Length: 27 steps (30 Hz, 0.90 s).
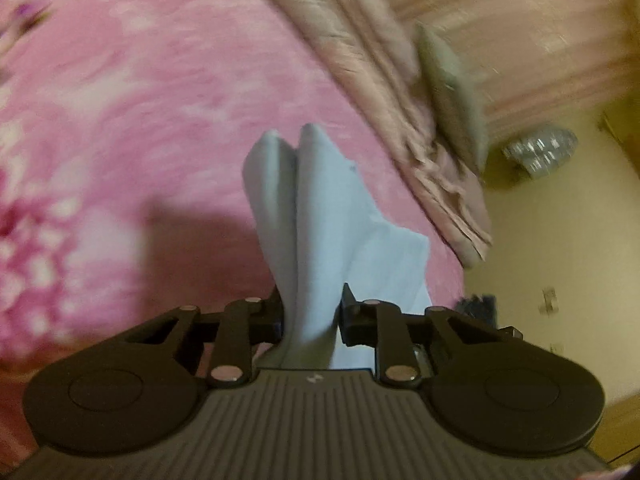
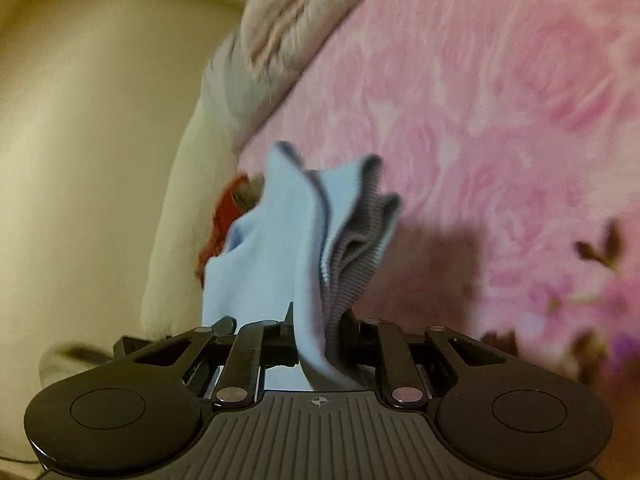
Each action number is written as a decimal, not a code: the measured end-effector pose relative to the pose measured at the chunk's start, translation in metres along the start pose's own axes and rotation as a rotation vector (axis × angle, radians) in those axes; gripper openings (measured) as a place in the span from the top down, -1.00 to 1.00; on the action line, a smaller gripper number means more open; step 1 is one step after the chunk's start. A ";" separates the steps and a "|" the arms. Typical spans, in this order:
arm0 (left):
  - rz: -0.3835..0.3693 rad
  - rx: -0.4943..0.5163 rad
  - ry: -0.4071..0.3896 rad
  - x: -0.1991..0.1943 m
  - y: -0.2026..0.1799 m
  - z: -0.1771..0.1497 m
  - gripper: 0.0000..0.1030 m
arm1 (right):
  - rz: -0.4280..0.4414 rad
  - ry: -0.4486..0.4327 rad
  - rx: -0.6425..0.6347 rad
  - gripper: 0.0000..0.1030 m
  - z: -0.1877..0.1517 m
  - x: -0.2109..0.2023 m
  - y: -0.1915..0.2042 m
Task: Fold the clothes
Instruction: 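Lift and carry the sweatshirt with both grippers to the dark jeans stack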
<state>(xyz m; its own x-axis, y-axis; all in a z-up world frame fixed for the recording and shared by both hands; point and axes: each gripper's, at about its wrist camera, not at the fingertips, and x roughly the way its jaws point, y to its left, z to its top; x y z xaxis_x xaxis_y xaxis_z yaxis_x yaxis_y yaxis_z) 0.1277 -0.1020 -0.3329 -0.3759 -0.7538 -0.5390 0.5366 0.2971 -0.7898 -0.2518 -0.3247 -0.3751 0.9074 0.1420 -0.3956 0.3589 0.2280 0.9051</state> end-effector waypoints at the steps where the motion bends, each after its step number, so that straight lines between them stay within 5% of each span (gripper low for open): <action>1: -0.018 0.017 0.019 0.000 -0.019 0.006 0.62 | -0.004 -0.032 0.014 0.68 -0.001 -0.018 0.009; 8: -0.162 0.179 0.188 0.028 -0.173 0.043 0.62 | -0.085 -0.300 0.050 0.68 -0.008 -0.166 0.101; 12: -0.255 0.275 0.306 0.083 -0.255 0.043 0.62 | -0.148 -0.500 0.081 0.68 -0.015 -0.242 0.129; 19: -0.352 0.421 0.542 0.225 -0.392 -0.011 0.62 | -0.237 -0.783 0.215 0.68 -0.034 -0.372 0.099; 27: -0.394 0.451 0.636 0.413 -0.534 -0.082 0.63 | -0.283 -0.930 0.278 0.68 0.024 -0.542 0.011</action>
<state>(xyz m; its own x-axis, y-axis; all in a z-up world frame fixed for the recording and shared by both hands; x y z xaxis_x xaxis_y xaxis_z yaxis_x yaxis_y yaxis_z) -0.3760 -0.5246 -0.1577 -0.8750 -0.2427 -0.4189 0.4764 -0.2781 -0.8341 -0.7346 -0.4222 -0.1464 0.5484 -0.7170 -0.4302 0.5181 -0.1125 0.8479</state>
